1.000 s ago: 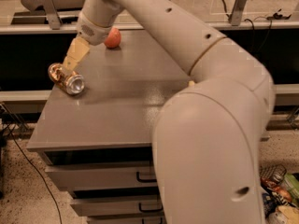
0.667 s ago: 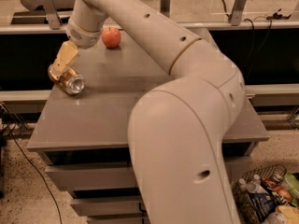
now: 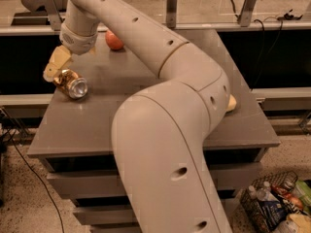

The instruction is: Place orange can upright

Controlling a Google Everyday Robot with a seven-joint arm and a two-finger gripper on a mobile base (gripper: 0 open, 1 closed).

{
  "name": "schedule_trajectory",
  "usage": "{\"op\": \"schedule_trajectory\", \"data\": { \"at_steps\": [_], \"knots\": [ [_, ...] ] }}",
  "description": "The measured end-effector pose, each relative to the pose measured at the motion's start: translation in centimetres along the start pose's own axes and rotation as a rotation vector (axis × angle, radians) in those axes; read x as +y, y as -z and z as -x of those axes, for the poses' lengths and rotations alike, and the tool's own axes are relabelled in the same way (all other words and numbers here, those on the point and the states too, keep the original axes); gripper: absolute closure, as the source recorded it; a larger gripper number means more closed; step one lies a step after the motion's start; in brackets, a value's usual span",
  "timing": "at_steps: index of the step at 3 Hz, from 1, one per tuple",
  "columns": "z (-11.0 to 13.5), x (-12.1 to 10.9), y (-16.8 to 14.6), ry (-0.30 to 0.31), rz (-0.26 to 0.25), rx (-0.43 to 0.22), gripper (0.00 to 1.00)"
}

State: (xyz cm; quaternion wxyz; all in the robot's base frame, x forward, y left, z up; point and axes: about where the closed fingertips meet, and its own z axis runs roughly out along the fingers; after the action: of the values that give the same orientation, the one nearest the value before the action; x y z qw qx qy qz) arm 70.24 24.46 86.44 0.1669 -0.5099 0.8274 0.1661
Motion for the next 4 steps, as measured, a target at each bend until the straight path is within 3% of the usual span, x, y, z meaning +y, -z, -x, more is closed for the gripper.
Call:
{"op": "schedule_trajectory", "data": {
  "at_steps": [2,3,4],
  "knots": [
    [-1.2,0.7,-1.8,-0.042,-0.092,0.140,0.00],
    [-1.7,0.5,-1.8,-0.060,-0.158,0.179,0.18],
    [-1.6,0.4,-1.5,-0.067,-0.208,0.188,0.49]
  ]
}}
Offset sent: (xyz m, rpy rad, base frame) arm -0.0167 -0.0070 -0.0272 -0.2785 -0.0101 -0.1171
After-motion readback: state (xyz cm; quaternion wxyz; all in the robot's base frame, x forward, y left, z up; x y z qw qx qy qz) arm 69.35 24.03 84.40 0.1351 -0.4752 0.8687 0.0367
